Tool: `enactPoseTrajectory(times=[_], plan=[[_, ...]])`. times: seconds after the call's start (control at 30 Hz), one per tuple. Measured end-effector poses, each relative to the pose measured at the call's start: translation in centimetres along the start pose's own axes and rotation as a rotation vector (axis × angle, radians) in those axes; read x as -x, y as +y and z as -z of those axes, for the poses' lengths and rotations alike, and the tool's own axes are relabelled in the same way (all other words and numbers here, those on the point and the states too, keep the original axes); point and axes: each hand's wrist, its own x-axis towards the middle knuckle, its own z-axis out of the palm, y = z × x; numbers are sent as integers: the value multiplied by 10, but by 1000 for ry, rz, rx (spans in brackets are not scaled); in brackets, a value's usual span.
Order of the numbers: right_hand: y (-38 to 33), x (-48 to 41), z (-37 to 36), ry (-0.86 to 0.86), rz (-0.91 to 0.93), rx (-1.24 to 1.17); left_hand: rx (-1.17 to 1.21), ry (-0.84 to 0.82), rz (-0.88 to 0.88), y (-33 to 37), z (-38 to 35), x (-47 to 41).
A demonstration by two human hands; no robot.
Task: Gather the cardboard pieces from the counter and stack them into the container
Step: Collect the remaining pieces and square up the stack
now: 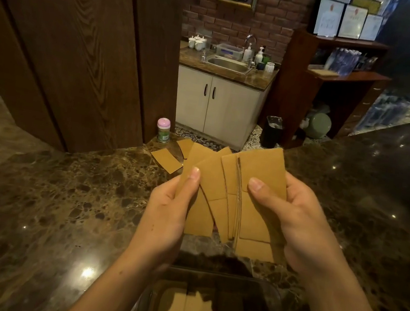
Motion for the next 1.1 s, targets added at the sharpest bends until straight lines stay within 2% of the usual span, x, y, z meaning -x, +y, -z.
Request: enactPoseTrajectory(times=[0.13, 0.33, 0.53, 0.67, 0.8, 0.97, 1.03, 1.1], plan=[[1, -1, -2, 65, -27, -79, -20, -4, -22, 0, 0, 1], [-4, -3, -4, -22, -113, -123, -56, -134, -35, -5, 2, 5], [-5, -3, -10, -7, -190, -252, -27, -109, -56, -5, -2, 3], [4, 4, -20, -33, -166, -178, -17, -63, -64, -6, -5, 2], [-3, 6, -22, -39, 56, -7, -13, -41, -69, -4, -2, 2], [-8, 11, -23, -52, 300, 182, 77, -16, 10, 6, 1, 4], [-5, 10, -19, -32, 404, 295, 154, 30, 92, 7, 2, 2], [-1, 7, -10, -68, 582, 563, 222, 20, 232, 7, 5, 2]])
